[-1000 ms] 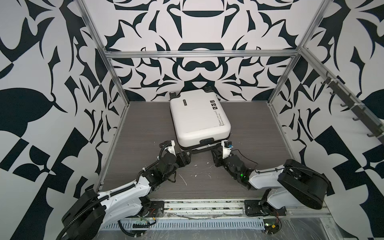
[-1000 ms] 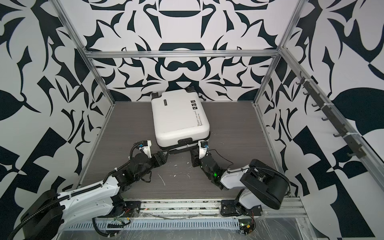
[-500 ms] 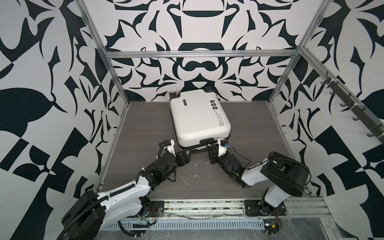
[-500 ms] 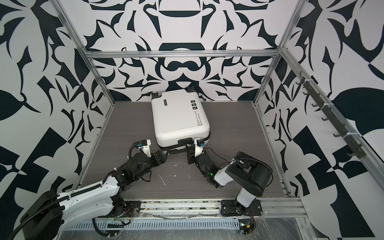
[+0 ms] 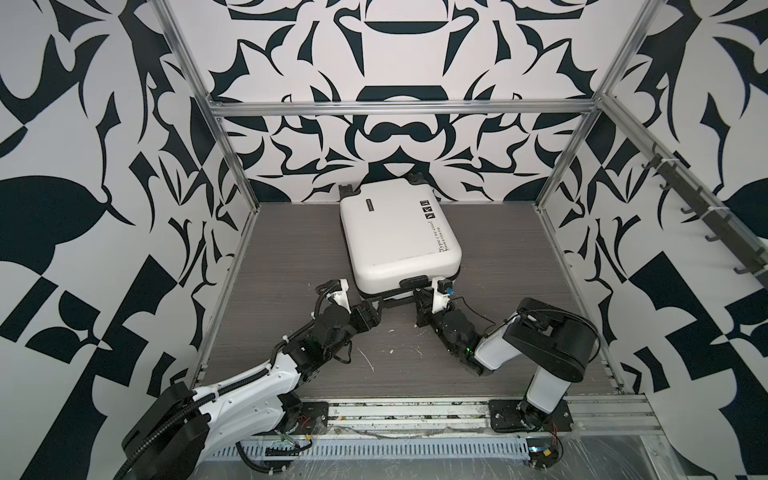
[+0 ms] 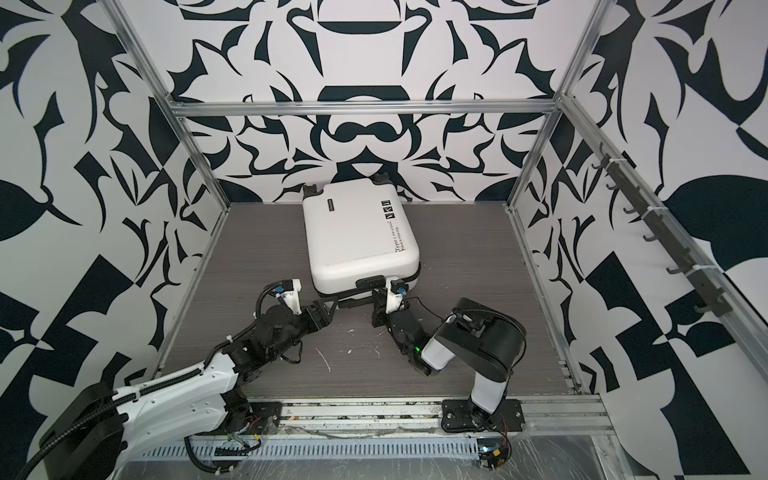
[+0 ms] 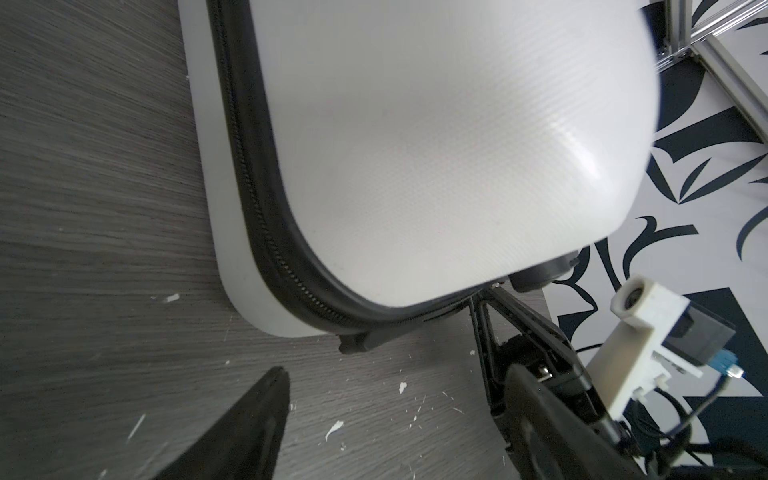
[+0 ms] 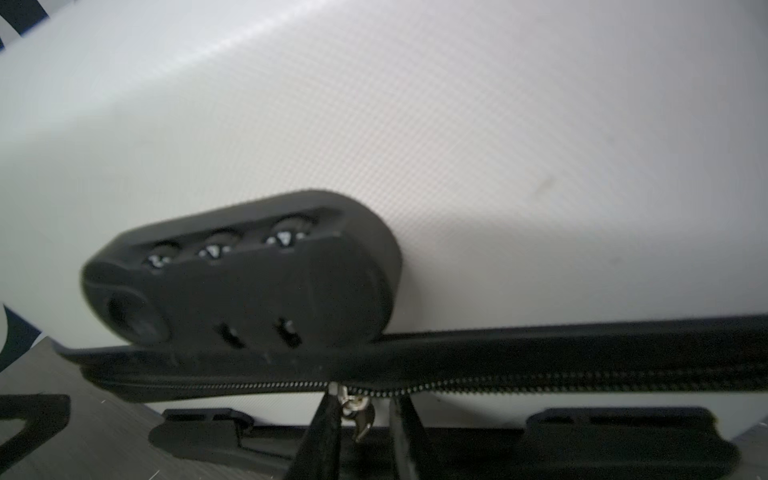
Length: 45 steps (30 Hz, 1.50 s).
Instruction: Pack the luggage
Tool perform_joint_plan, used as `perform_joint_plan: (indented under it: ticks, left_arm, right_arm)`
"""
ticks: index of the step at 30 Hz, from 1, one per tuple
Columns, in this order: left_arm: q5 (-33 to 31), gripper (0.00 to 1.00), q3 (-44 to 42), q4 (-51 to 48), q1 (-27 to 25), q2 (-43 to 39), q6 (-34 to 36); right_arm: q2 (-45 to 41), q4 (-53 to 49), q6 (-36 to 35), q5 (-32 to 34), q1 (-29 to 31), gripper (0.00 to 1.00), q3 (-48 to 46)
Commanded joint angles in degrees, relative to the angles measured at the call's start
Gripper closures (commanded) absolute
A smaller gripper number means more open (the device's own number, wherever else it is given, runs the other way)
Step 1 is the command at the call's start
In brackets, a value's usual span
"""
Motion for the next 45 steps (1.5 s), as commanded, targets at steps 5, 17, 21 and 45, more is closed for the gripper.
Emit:
perform_joint_plan:
  ticks: [5, 17, 21, 45]
  left_arm:
    - [0.04, 0.16, -1.13, 0.17, 0.26, -1.81, -1.11]
    - [4.08, 0.21, -2.62, 2.06, -2.72, 0.85, -14.19]
    - [0.9, 0.2, -3.22, 6.49, -7.55, 3.79, -22.35]
    - [-12.44, 0.33, 4.6, 49.46, -13.35, 45.38, -37.26]
  right_arm:
    - [0.75, 3.46, 0.16, 2.56, 0.08, 0.88, 3.17]
    - [-0.24, 3.46, 0.16, 2.35, 0.04, 1.0, 2.92]
    - [-1.18, 3.46, 0.04, 2.32, 0.04, 1.0, 2.13]
    - [-2.33, 3.24, 2.04, 0.18, 0.12, 1.0, 1.06]
